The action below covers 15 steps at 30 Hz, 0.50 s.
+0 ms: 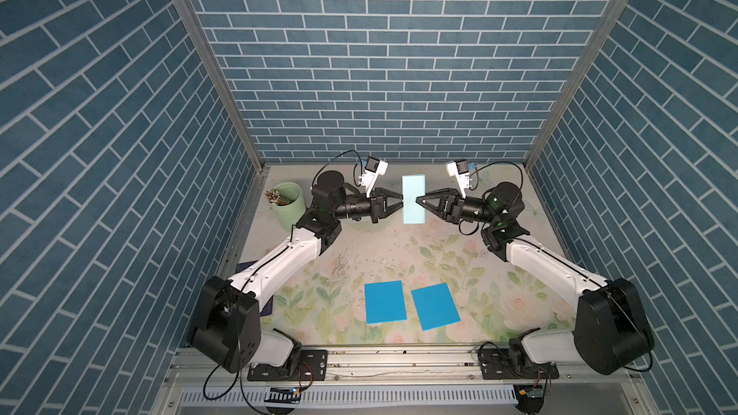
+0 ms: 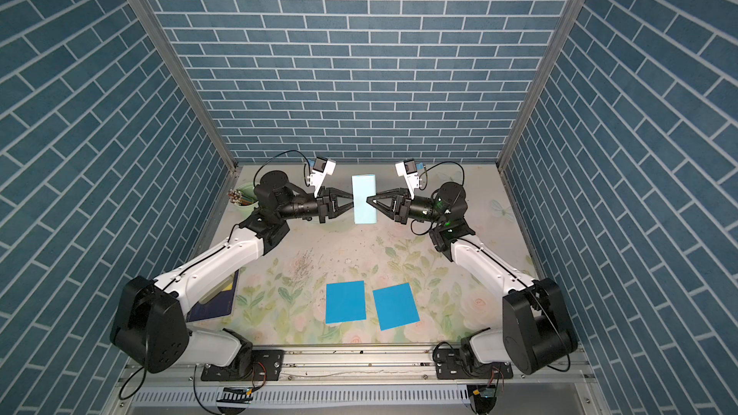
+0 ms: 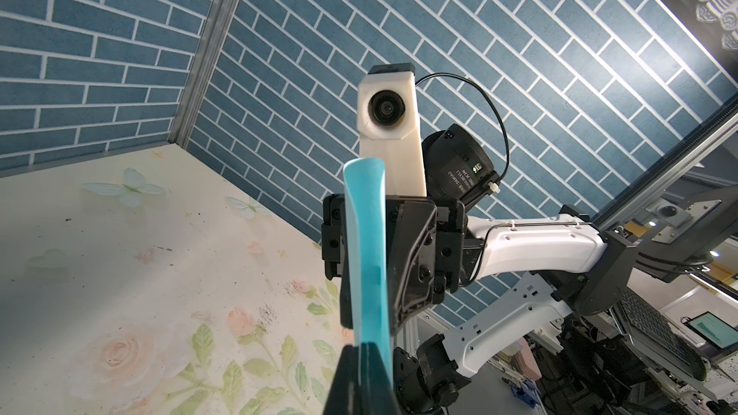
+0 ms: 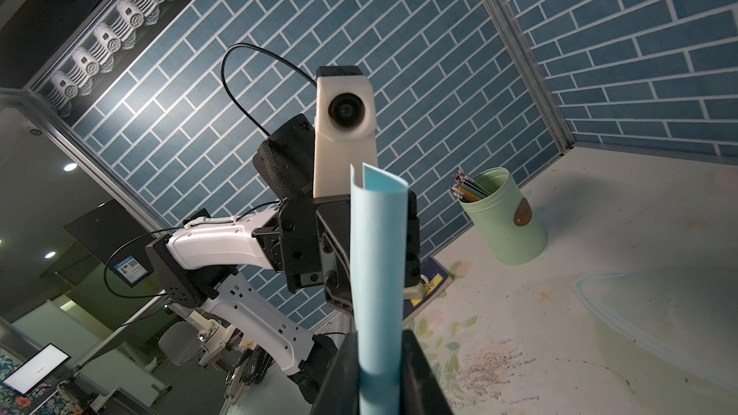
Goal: Fold the square paper along the opposite sides
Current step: Fold the paper.
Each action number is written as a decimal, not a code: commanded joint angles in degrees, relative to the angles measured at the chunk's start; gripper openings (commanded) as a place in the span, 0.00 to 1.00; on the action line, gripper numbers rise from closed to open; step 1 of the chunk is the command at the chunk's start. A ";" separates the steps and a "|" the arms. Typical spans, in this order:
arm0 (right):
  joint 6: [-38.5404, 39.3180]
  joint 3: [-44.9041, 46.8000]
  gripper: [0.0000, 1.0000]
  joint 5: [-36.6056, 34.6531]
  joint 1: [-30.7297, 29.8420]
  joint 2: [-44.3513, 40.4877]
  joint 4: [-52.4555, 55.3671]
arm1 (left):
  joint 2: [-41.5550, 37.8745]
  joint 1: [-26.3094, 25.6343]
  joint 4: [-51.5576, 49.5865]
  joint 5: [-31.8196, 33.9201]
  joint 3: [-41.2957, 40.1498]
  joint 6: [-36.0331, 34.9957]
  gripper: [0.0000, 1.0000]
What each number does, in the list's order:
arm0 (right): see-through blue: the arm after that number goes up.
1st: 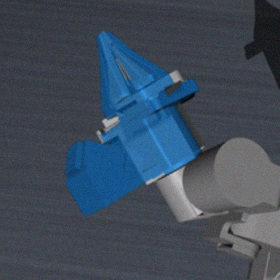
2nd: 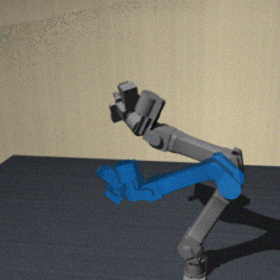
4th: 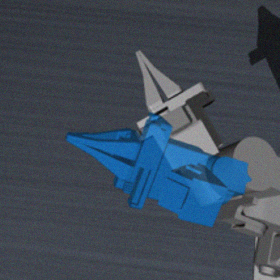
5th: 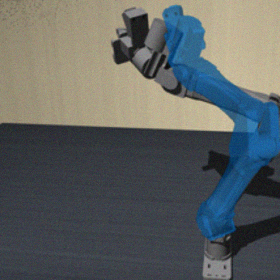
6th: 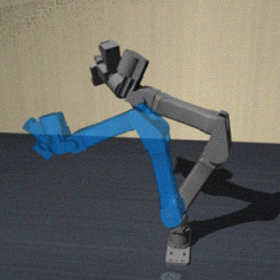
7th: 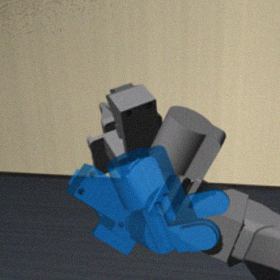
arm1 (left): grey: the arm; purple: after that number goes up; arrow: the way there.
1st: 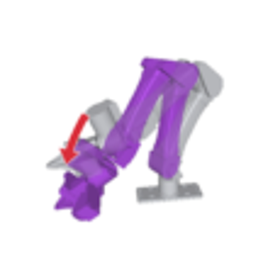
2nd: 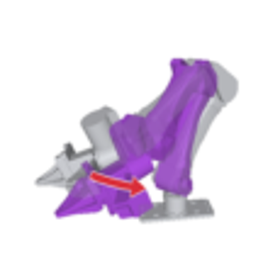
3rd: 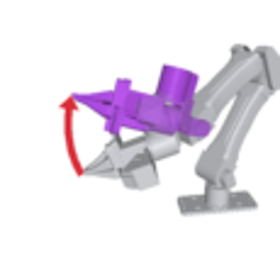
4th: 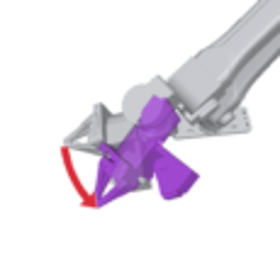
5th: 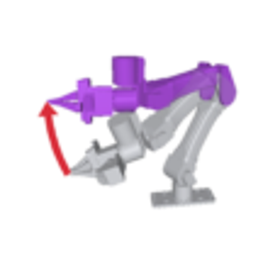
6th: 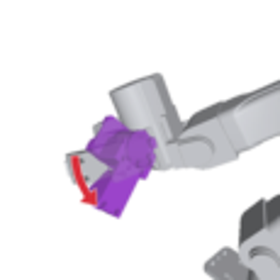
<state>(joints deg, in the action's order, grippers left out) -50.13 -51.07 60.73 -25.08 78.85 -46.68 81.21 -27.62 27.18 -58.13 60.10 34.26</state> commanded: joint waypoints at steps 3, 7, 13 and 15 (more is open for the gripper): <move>1.53 -1.35 0.16 0.54 -0.19 -2.21 -0.32 | -1.67 -0.65 0.07 -0.42 1.24 -1.13 0.00; 1.54 -1.27 0.09 0.55 -0.23 -2.47 -0.18 | -2.06 -0.65 -0.90 -0.19 1.33 -1.96 0.00; 2.17 -1.44 0.04 0.49 -0.11 -2.91 0.92 | -3.87 -0.05 -7.82 0.79 2.93 -7.02 0.04; 3.10 -1.72 0.03 0.28 -0.13 -3.08 2.19 | -4.86 1.08 -8.80 0.74 2.92 -7.56 0.09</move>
<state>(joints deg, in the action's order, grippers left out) -49.34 -51.07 60.75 -25.10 77.67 -45.23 78.96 -27.77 21.54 -57.65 61.21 30.00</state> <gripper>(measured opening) 0.072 0.069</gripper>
